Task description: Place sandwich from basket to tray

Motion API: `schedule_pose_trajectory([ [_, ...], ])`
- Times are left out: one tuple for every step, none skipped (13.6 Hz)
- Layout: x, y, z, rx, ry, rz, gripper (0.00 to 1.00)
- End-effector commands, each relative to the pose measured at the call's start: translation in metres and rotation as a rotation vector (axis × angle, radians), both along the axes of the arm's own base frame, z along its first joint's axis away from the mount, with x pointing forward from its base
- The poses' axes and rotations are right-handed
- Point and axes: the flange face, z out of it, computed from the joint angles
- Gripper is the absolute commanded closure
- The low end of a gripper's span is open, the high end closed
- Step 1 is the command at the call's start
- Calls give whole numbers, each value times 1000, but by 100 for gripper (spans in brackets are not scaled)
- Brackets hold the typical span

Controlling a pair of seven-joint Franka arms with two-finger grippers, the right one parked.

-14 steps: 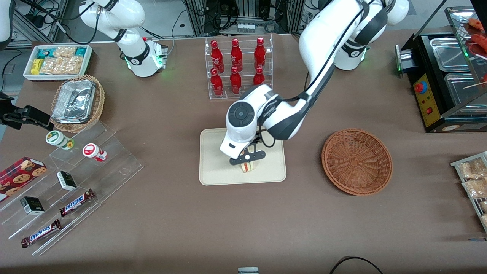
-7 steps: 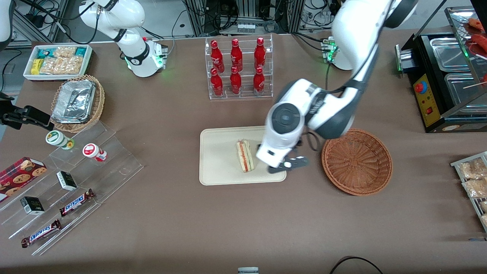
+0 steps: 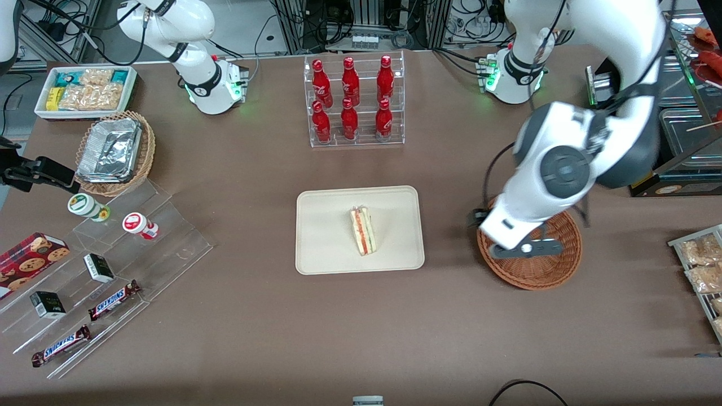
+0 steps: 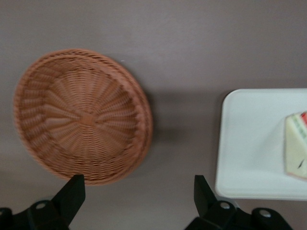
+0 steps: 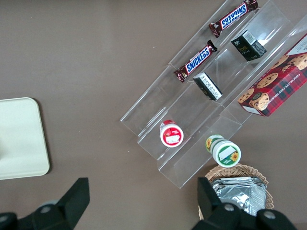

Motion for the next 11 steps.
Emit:
schedule_pose_trajectory([
  [-25, 46, 38, -5, 14, -90, 0],
  [-27, 69, 49, -11, 30, -108, 0],
  [-32, 84, 65, -34, 37, -130, 0],
  [-38, 105, 81, -45, 41, -147, 0],
  [-45, 117, 95, -47, 51, -173, 0],
  [-53, 134, 112, -48, 63, -193, 0],
  [-59, 146, 126, -50, 64, -199, 0],
  [-62, 156, 135, -46, 68, -209, 0],
  [-65, 162, 145, -40, 61, -205, 0],
  [-66, 165, 149, -39, 55, -199, 0],
  [-68, 165, 151, -39, 54, -197, 0],
])
